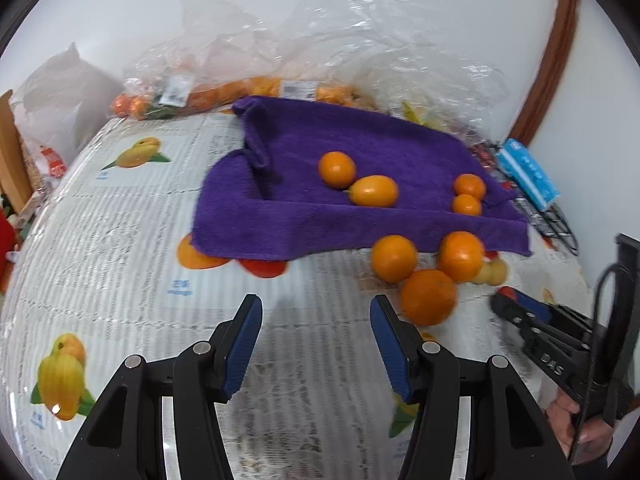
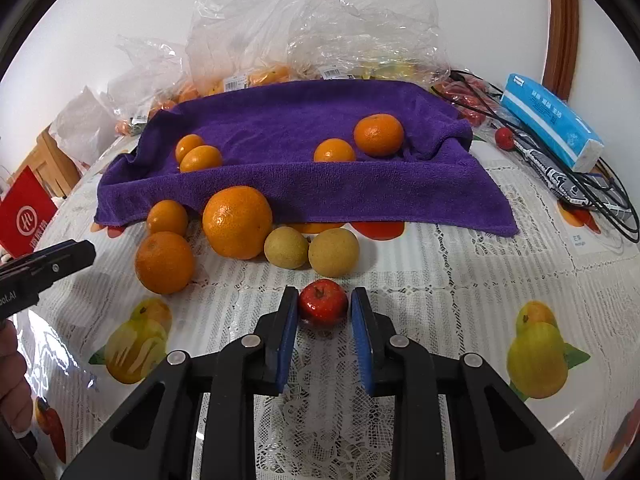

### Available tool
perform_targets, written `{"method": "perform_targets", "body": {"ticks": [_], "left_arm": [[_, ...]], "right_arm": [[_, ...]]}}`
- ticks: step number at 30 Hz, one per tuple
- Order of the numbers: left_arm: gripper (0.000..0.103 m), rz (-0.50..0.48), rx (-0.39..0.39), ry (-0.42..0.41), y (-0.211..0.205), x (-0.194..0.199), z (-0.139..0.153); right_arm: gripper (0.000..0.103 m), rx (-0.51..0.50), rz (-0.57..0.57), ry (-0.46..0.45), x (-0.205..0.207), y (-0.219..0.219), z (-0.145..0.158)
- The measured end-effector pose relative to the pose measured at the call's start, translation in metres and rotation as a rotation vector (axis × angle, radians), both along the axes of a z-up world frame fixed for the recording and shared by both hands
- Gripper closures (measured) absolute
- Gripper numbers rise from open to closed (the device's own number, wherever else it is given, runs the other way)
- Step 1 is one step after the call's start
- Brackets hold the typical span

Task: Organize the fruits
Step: 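Grasp the red apple with the right gripper while the left gripper grasps an orange, then lift the apple and orange and carry both over the purple towel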

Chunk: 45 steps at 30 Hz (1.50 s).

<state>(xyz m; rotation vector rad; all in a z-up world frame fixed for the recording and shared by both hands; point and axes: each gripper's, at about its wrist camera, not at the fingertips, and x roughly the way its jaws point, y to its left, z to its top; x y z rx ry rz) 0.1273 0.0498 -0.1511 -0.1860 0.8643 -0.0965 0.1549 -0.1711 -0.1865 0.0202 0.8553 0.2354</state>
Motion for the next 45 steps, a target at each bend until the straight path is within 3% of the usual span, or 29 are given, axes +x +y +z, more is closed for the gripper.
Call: {"method": "perform_targets", "body": {"ticks": [17, 25, 28, 32, 45], "left_arm": [[0.049, -0.154, -0.011, 0.035, -0.066, 0.015, -0.003], [0.050, -0.146, 0.024, 0.077, -0.087, 0.028, -0.016], [0.052, -0.134, 0.019, 0.067, -0.089, 0.030, -0.016], [0.063, -0.115, 0.035, 0.067, -0.088, 0.034, -0.016], [0.063, -0.090, -0.026, 0.046, -0.061, 0.012, -0.005]], "right_arm": [[0.078, 0.044, -0.058, -0.026, -0.010, -0.050, 0.010], [0.078, 0.057, -0.081, -0.038, -0.015, -0.073, 0.014], [0.078, 0.057, -0.081, -0.041, -0.016, -0.078, 0.014], [0.078, 0.055, -0.088, -0.040, -0.017, -0.081, 0.012], [0.078, 0.038, -0.081, -0.065, -0.028, -0.072, 0.024]]}}
